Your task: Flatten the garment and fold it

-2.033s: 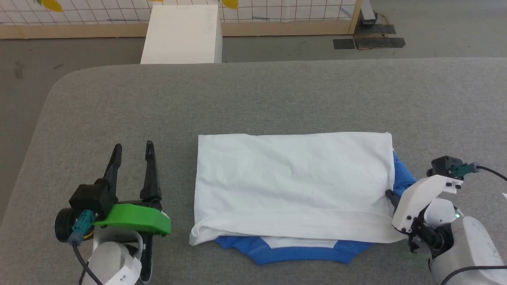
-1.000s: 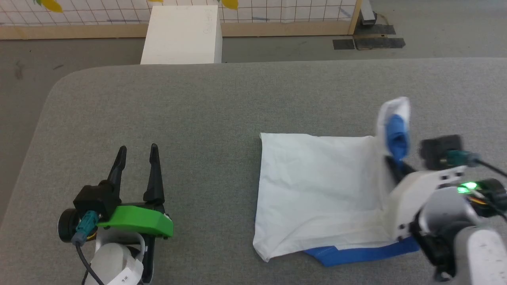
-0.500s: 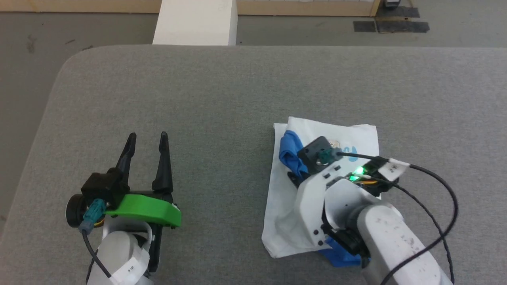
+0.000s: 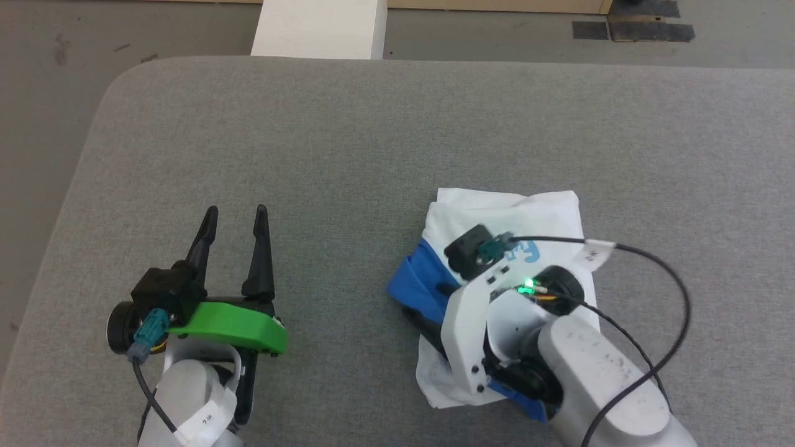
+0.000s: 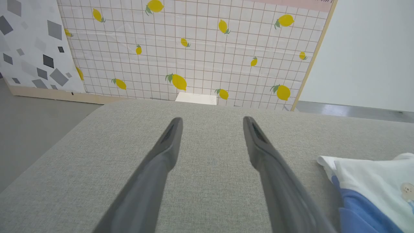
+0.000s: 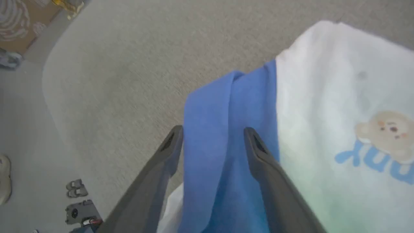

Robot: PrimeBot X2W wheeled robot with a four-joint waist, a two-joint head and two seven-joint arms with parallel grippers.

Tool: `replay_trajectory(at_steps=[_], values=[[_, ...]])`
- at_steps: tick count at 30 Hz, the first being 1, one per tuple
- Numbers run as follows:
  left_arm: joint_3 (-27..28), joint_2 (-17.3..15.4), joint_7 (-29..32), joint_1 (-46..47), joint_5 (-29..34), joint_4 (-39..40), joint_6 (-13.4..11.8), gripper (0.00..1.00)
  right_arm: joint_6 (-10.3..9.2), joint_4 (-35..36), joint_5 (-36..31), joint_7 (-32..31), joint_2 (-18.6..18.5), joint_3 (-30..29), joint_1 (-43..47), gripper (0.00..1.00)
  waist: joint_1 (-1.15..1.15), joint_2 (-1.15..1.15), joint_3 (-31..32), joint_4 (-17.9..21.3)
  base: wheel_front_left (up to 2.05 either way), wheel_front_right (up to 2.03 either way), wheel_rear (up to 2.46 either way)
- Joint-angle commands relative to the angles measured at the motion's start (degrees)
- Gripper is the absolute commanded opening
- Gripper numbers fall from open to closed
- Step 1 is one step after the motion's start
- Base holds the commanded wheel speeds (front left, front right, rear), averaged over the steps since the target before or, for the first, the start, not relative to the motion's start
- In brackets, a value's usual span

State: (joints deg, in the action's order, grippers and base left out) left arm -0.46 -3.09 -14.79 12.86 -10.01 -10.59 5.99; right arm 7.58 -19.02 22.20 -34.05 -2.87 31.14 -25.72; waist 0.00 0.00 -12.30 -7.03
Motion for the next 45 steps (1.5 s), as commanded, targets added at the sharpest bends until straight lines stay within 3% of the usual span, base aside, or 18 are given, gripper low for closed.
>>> replay_trajectory(at_steps=[1,5,7,11,15,19,24,35,42,43,44,45], values=[[0.2,0.2,-0.2,0.6,-0.1,-0.1,-0.1,1.00,-0.09,1.6,2.1,2.2,0.0,-0.8,-0.5,1.00,0.00,0.00,0.5,0.5,0.00,0.00,0.00],[0.3,0.2,-0.2,0.1,0.2,-0.1,-0.1,1.00,-0.09,8.9,8.3,12.1,0.0,-4.4,0.6,1.00,0.00,0.00,1.7,1.6,0.00,0.00,0.00],[0.3,0.2,-0.2,-0.3,0.2,0.0,-0.1,1.00,-0.09,13.5,11.1,20.0,0.0,-8.3,1.9,1.00,0.00,0.00,2.3,2.2,0.00,0.00,0.00],[0.3,0.2,-0.2,-1.0,0.3,0.2,-0.1,1.00,-0.09,17.9,11.7,31.0,0.0,-16.8,6.3,1.00,0.00,0.00,3.4,3.0,0.00,0.00,0.00],[0.4,0.2,-0.2,-1.7,0.3,0.4,-0.1,1.00,-0.09,17.7,9.8,34.9,0.0,-24.4,12.2,1.00,0.00,0.00,4.3,3.6,0.00,0.00,0.00],[0.2,0.2,-0.2,-1.8,0.2,0.6,-0.1,1.00,-0.09,14.5,6.8,33.9,0.0,-29.4,16.9,1.00,0.00,0.00,4.7,3.8,0.00,0.00,0.00],[0.1,0.2,-0.2,-2.0,0.1,0.8,-0.2,1.00,-0.09,9.8,5.3,29.1,0.0,-30.9,19.4,1.00,0.00,0.00,4.9,3.9,0.00,0.00,0.00],[-0.5,0.2,-0.2,-1.7,-0.3,1.2,-0.4,1.00,-0.09,-0.7,7.4,19.9,0.0,-29.4,15.0,1.00,0.00,0.00,3.8,2.9,0.00,0.00,0.00],[-0.6,0.2,-0.2,-1.2,-0.5,1.1,-0.4,1.00,-0.09,-7.4,5.3,12.9,0.0,-28.1,11.2,1.00,0.00,0.00,2.9,2.5,0.00,0.00,0.00],[-0.7,0.2,-0.2,-1.1,-0.6,1.1,-0.4,1.00,-0.09,-8.1,4.9,11.9,0.0,-28.1,10.8,0.58,0.00,0.00,2.8,2.5,0.00,0.00,0.00],[-0.7,0.2,-0.2,-1.0,-0.6,1.0,-0.4,1.00,-0.09,-8.5,4.6,11.2,0.0,-28.1,10.6,0.42,0.00,0.00,2.8,2.5,0.00,0.00,0.00],[-0.7,0.2,-0.2,-1.0,-0.6,1.0,-0.5,1.00,-0.09,-8.7,4.2,10.6,0.0,-27.9,10.3,0.12,0.00,0.00,2.8,2.5,0.00,0.00,0.00]])
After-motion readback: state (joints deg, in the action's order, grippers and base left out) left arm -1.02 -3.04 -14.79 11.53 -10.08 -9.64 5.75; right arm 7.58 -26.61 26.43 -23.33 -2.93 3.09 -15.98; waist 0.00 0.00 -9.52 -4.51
